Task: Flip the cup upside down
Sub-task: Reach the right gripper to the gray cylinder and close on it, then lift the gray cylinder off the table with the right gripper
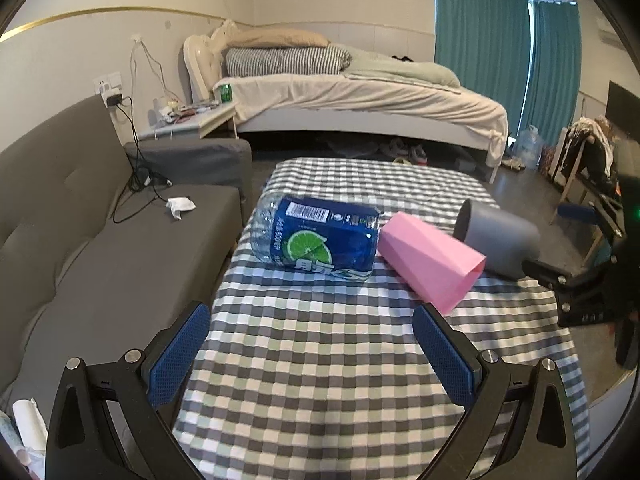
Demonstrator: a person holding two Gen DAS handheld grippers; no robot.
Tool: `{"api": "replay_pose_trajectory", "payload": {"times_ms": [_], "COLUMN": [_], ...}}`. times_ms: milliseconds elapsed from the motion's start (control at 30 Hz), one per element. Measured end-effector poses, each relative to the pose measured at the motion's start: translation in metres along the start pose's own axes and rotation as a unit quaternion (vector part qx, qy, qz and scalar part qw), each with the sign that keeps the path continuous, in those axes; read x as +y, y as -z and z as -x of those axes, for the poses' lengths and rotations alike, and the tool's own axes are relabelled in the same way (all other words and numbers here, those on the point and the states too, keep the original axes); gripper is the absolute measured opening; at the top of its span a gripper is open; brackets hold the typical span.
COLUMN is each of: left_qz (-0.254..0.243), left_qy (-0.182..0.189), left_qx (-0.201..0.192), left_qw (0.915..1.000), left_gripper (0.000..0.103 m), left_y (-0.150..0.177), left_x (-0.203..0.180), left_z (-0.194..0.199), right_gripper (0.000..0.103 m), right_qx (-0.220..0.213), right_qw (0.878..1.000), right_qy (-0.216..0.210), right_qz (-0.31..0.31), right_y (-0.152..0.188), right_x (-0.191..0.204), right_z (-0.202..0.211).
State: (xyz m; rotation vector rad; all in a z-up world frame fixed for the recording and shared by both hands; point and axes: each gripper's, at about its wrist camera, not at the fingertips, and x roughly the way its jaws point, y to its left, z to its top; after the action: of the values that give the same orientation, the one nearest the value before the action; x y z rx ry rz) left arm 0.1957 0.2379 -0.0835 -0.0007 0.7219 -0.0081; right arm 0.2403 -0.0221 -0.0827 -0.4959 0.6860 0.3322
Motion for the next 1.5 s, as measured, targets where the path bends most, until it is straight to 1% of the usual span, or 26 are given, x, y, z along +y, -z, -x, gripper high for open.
{"api": "replay_pose_trajectory", "payload": {"times_ms": [167, 300, 400, 433, 467, 500, 533, 567, 667, 800, 867, 933, 1033, 1100, 1167, 1200, 1267, 1300, 1367, 1433, 1500], "left_qz": [0.007, 0.017, 0.008, 0.006, 0.006, 0.007, 0.009, 0.012, 0.017, 0.02, 0.017, 0.014, 0.011, 0.005, 0.009, 0.011, 0.008, 0.0, -0.016, -0.016, -0.001], "left_qy": [-0.017, -0.006, -0.006, -0.005, -0.004, -0.003, -0.001, 0.002, 0.008, 0.012, 0.007, 0.0, -0.006, -0.021, -0.031, -0.03, -0.031, -0.035, -0.041, -0.045, -0.041], "left_qx": [0.019, 0.027, 0.031, 0.033, 0.035, 0.037, 0.04, 0.043, 0.047, 0.037, 0.03, 0.023, 0.006, -0.009, -0.02, -0.022, -0.026, -0.027, -0.031, -0.033, -0.028], "left_qw": [0.9997, 0.9995, 0.9995, 0.9994, 0.9994, 0.9993, 0.9992, 0.999, 0.9987, 0.9991, 0.9994, 0.9996, 0.9999, 0.9997, 0.9993, 0.9993, 0.9992, 0.999, 0.9986, 0.9983, 0.9987], "left_gripper": [0.103, 0.103, 0.103, 0.103, 0.103, 0.103, 0.103, 0.103, 0.103, 0.103, 0.103, 0.103, 0.103, 0.103, 0.103, 0.103, 0.103, 0.103, 0.103, 0.103, 0.103], "left_y": [-0.009, -0.012, -0.01, -0.009, -0.009, -0.008, -0.008, -0.008, -0.007, -0.008, -0.007, -0.006, -0.004, -0.001, 0.003, 0.005, 0.012, 0.017, 0.026, 0.032, 0.035], "left_x": [-0.004, -0.004, -0.005, -0.005, -0.004, -0.004, -0.003, -0.002, -0.002, -0.001, 0.0, 0.0, 0.004, 0.006, 0.012, 0.015, 0.022, 0.024, 0.029, 0.035, 0.045], "left_z": [-0.022, -0.031, -0.035, -0.036, -0.036, -0.035, -0.034, -0.032, -0.024, -0.006, 0.004, 0.017, 0.039, 0.054, 0.068, 0.072, 0.082, 0.088, 0.098, 0.105, 0.109], "right_gripper": [0.103, 0.103, 0.102, 0.099, 0.088, 0.084, 0.083, 0.08, 0.08, 0.079, 0.079, 0.079, 0.078, 0.077, 0.076, 0.076, 0.076, 0.076, 0.076, 0.076, 0.076], "right_qx": [0.035, 0.065, 0.092, 0.103, 0.112, 0.121, 0.125, 0.128, 0.149, 0.171, 0.18, 0.184, 0.186, 0.185, 0.183, 0.182, 0.179, 0.172, 0.164, 0.158, 0.157], "right_qw": [0.997, 0.993, 0.99, 0.989, 0.988, 0.987, 0.988, 0.988, 0.988, 0.984, 0.98, 0.975, 0.967, 0.959, 0.948, 0.946, 0.949, 0.952, 0.952, 0.951, 0.95], "right_qy": [-0.031, -0.055, -0.056, -0.059, -0.062, -0.065, -0.053, -0.043, -0.045, -0.039, -0.045, -0.05, -0.046, -0.053, -0.06, -0.059, -0.046, -0.035, -0.023, -0.033, -0.051], "right_qz": [0.061, 0.078, 0.09, 0.088, 0.084, 0.079, 0.077, 0.072, 0.022, -0.032, -0.074, -0.116, -0.166, -0.207, -0.252, -0.26, -0.257, -0.252, -0.256, -0.263, -0.266], "right_y": [-0.014, -0.023, -0.027, -0.026, -0.024, -0.022, -0.02, -0.018, -0.009, 0.008, 0.017, 0.026, 0.036, 0.038, 0.039, 0.04, 0.036, 0.034, 0.033, 0.033, 0.036], "right_x": [-0.004, -0.003, 0.0, 0.001, 0.003, 0.003, 0.006, 0.006, 0.001, 0.008, 0.018, 0.032, 0.056, 0.068, 0.081, 0.088, 0.105, 0.115, 0.127, 0.138, 0.146], "right_z": [-0.043, -0.068, -0.086, -0.09, -0.092, -0.094, -0.093, -0.091, -0.078, -0.042, -0.02, 0.002, 0.026, 0.041, 0.05, 0.052, 0.059, 0.062, 0.067, 0.07, 0.077]}}
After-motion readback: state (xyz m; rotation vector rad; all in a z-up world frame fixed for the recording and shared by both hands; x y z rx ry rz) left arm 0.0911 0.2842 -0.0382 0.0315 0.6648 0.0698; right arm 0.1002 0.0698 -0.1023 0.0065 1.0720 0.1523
